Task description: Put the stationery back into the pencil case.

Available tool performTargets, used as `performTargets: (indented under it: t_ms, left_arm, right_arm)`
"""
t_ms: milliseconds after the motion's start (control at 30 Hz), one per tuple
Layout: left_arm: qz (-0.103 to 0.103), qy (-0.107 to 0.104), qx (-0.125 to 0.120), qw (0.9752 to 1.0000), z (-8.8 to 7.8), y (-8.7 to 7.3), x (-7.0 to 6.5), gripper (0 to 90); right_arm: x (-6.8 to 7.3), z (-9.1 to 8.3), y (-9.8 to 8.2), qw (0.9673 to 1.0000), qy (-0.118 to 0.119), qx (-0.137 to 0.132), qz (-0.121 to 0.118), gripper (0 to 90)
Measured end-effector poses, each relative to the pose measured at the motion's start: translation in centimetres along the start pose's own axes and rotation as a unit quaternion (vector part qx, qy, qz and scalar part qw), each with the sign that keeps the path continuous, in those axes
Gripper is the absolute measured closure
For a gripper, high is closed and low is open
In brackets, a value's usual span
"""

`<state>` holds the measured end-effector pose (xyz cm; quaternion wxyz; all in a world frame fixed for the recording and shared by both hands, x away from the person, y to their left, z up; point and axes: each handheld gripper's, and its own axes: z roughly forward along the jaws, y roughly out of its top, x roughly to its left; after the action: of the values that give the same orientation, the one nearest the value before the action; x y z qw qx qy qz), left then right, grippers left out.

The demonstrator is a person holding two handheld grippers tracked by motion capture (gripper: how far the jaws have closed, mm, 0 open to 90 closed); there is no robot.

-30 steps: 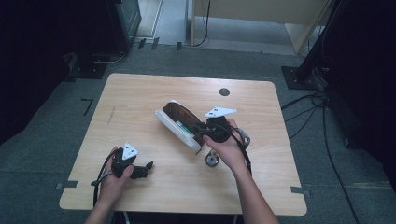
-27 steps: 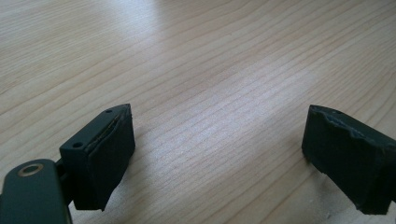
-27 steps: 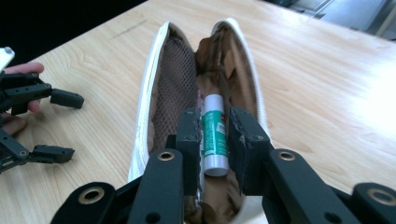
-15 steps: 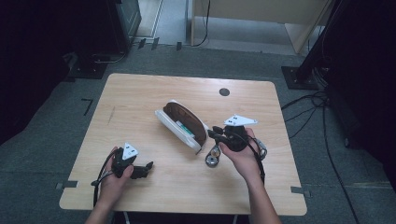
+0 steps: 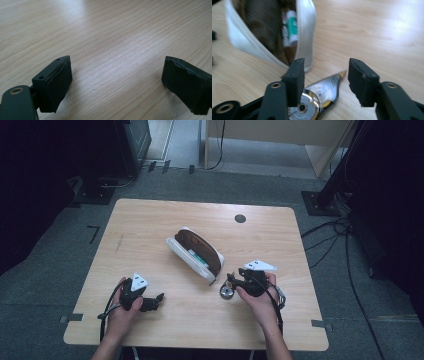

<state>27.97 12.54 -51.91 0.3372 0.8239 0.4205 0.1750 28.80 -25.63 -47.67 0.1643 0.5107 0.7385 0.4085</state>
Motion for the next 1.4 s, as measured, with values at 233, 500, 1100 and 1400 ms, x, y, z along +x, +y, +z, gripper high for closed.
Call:
performTargets:
  t_ms: [233,500,1100,1400]
  left_arm:
    - [0.0,0.0,0.0,1.0,0.0,0.0,0.0,9.7]
    - [0.0,0.0,0.0,1.0,0.0,0.0,0.0,9.7]
    - [0.001,0.0,0.0,1.0,0.0,0.0,0.0,9.7]
    - [0.001,0.0,0.0,1.0,0.1,0.0,0.0,9.7]
  right_arm:
    - [1.0,1.0,-1.7,0.9994,-0.018,0.012,0.026,35.8]
    - [2.2,1.9,-2.6,0.9989,-0.036,0.023,0.02,25.4]
    - [1.4,1.4,-3.0,0.9992,-0.029,0.028,-0.007,33.8]
    - [2.2,2.1,-3.1,0.9991,-0.015,0.027,-0.03,30.7]
